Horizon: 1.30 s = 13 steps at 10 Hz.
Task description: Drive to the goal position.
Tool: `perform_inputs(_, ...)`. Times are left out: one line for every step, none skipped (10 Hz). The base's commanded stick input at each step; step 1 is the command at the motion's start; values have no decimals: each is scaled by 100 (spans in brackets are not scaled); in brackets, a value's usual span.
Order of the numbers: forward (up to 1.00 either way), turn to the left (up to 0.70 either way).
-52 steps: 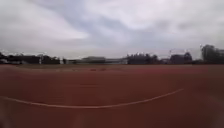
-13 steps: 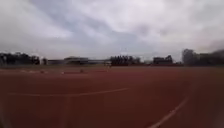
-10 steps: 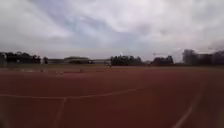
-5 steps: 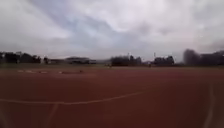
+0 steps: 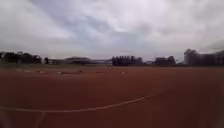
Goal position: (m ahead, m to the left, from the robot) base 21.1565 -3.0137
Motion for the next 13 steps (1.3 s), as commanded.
perform_inputs(70,0)
perform_inputs(70,0)
perform_inputs(70,0)
perform_inputs(70,0)
perform_inputs(70,-2)
perform_inputs(70,-5)
perform_inputs(70,-4)
perform_inputs(70,-1)
perform_inputs(70,0)
perform_inputs(70,0)
perform_inputs(70,0)
perform_inputs(70,0)
perform_inputs(70,0)
